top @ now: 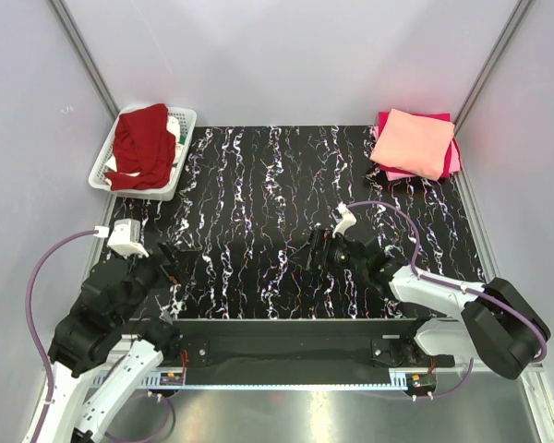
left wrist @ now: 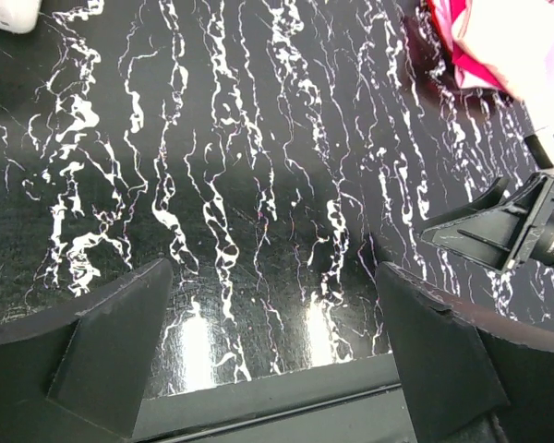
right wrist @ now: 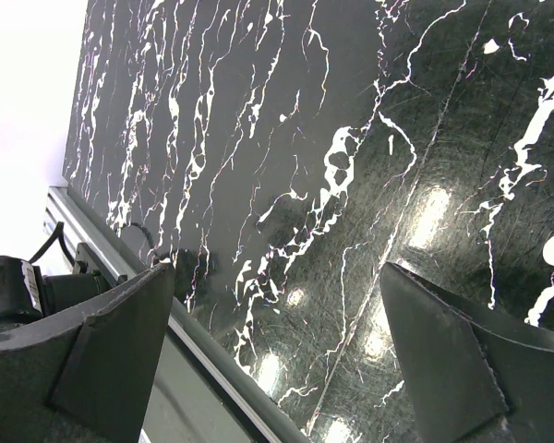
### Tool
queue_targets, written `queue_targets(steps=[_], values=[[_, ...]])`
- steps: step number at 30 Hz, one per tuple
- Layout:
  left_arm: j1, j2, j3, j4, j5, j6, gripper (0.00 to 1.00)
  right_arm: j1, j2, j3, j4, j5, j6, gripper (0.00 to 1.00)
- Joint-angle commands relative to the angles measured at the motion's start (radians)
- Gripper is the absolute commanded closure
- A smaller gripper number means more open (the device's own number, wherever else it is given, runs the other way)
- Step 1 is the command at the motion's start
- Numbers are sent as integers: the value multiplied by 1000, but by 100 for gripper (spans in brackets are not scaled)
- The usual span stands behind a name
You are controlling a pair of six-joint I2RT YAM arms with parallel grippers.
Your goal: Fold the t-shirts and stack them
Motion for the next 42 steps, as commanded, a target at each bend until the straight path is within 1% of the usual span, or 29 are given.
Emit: queue_targets(steps=[1,4,6,10,11,13,14,16,17,19,20,22,23,24,27,28,29,33,34,38,42], values=[[3,-19,20,32,-31,5,1,0,-12,19,20,-16,2,0],[3,25,17,48,30,22,1,2,-14,16,23,-19,2,0],[3,74,21,46,10,24,1,0,-15,16,26,-21,2,0],[3,194,86,32,-121,53,1,2,-21,9,29,-21,2,0],[3,265,132,22,-173,65,1,2,-20,9,31,-22,2,0],[3,351,191,0,-215,98,1,2,-18,9,32,-22,0,0],[11,443,254,-7,-279,106,1,2,-17,9,34,-25,0,0],[37,531,305,-1,-309,138,2,2,-17,9,35,-28,-3,0],[87,606,348,5,-300,145,2,2,-18,9,37,-29,-3,0],[152,674,383,37,-257,160,5,2,-17,8,40,-33,-3,0],[217,738,417,49,-222,162,7,2,-17,8,40,-33,-5,0],[280,806,452,75,-189,180,9,3,-17,8,41,-36,-5,0],[337,876,492,92,-177,186,9,2,-17,8,43,-38,-6,0],[365,916,512,97,-172,192,9,2,-17,8,44,-39,-6,0],[463,1071,615,77,-159,186,9,2,-14,6,49,-44,-9,0],[492,1111,671,53,-137,162,9,2,-12,6,51,-47,-8,0],[544,1178,690,51,-78,151,9,2,-9,6,55,-48,-8,0],[630,1275,700,126,-13,113,9,2,9,8,69,-61,-11,0],[641,1316,716,133,-19,106,9,0,14,9,74,-65,-12,0],[673,1393,767,146,-63,91,10,2,23,13,83,-75,-14,0],[699,1438,787,192,-74,68,11,2,32,14,92,-84,-17,0]])
